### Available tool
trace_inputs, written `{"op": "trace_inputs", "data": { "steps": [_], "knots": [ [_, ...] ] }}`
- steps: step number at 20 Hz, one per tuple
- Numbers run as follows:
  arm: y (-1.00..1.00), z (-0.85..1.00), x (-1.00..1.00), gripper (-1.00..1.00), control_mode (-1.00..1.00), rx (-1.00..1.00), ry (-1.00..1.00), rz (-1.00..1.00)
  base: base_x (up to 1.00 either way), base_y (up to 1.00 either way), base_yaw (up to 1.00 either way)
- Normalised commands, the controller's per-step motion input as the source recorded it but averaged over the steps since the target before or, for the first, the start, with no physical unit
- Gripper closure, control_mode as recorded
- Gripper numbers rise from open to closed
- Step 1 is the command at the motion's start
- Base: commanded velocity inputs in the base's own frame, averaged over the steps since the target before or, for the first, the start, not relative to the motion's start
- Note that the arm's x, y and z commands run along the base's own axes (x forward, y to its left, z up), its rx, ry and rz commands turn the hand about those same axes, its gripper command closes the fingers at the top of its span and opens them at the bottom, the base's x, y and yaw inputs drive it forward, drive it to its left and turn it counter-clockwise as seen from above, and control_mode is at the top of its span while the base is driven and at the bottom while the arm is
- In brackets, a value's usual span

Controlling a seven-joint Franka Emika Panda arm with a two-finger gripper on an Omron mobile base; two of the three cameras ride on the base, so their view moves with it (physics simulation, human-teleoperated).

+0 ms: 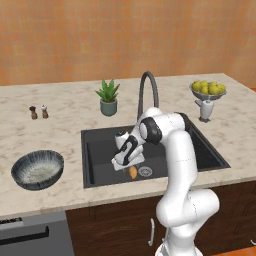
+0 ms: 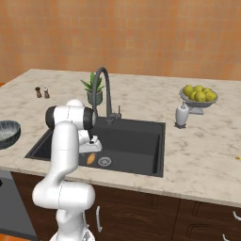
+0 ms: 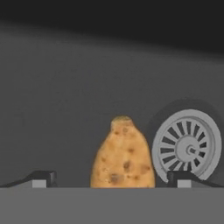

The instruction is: Pick the potato from the sink and place it in the bowl. Then pick the bowl and place it in the microwave. Then close the microwave door and press the start button.

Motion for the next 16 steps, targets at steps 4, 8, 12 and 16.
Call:
{"op": "trace_inputs", "data": {
  "steps": [4,8,12,16],
  "knots": [
    [-0.02,-0.21,0.00,-1.00,-1.00,0.00,0.00,0.00,0.00,0.00,0.00],
    [-0.01,-0.28,0.00,-1.00,-1.00,0.00,0.00,0.00,0.00,0.00,0.00],
    [-0.18,-0.31,-0.03,-1.00,-1.00,0.00,0.00,0.00,0.00,0.00,0.00],
    [-0.21,-0.38,-0.16,-1.00,-1.00,0.00,0.00,0.00,0.00,0.00,0.00]
  ]
}}
